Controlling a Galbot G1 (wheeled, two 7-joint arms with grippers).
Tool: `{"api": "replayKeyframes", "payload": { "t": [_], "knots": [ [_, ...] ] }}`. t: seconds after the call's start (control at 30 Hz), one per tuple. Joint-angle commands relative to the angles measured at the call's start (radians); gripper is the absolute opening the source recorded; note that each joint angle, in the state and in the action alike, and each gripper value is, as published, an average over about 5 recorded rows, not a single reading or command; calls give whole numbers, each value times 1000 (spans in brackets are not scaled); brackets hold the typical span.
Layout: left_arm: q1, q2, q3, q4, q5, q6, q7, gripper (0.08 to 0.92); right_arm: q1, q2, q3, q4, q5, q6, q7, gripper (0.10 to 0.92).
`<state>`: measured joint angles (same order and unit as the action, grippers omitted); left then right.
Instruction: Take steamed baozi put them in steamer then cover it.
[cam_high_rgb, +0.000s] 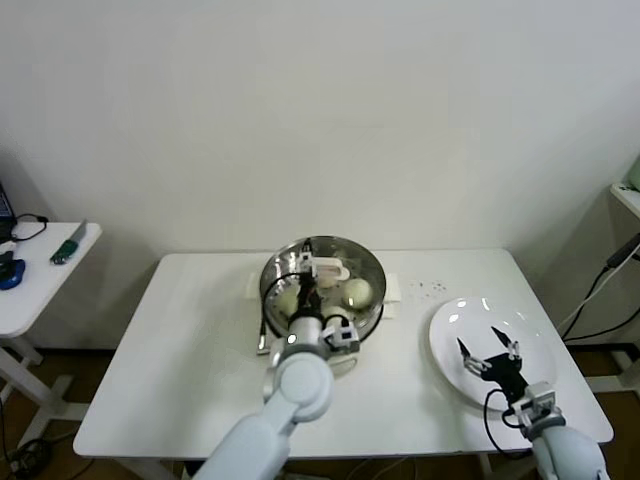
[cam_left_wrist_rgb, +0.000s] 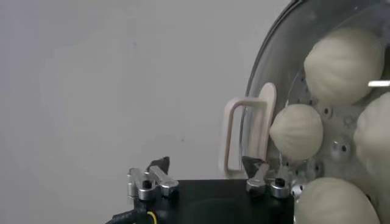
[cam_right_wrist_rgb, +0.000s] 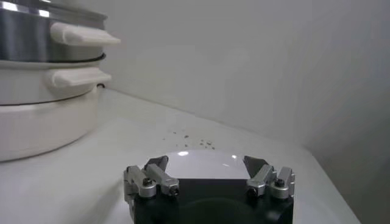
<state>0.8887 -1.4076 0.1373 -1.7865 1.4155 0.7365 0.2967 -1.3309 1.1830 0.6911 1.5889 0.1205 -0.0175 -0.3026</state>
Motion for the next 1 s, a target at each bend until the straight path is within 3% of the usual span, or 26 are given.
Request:
{"api": "replayKeyframes", "payload": {
  "t": [0.03,0.23,0.4,0.47,0.6,0.77,1.0],
  "knots": [
    [121,63,-22,-207,-65,49,5,788,10,-2,-7,37,30,-72,19,823],
    [222,104,-88,-313,-132,49,-59,822,20,-2,-10,49,51,-72,56,823],
    [290,160,-209,-395,-469,32,-251,823,15,-1,-16,60,55,-60,53,823],
    [317,180,-279,-415,-661,-12,-347,823,12,5,-17,65,50,-55,54,823],
    [417,197,-472,-432,-1002,-253,-491,823,6,15,-17,74,37,-46,57,823],
    [549,159,-677,-404,-1299,-517,-500,823,-1,18,-17,84,39,-36,57,823],
    [621,66,-801,-233,-1523,-758,-452,823,-15,44,-17,95,42,9,55,823]
  ]
}}
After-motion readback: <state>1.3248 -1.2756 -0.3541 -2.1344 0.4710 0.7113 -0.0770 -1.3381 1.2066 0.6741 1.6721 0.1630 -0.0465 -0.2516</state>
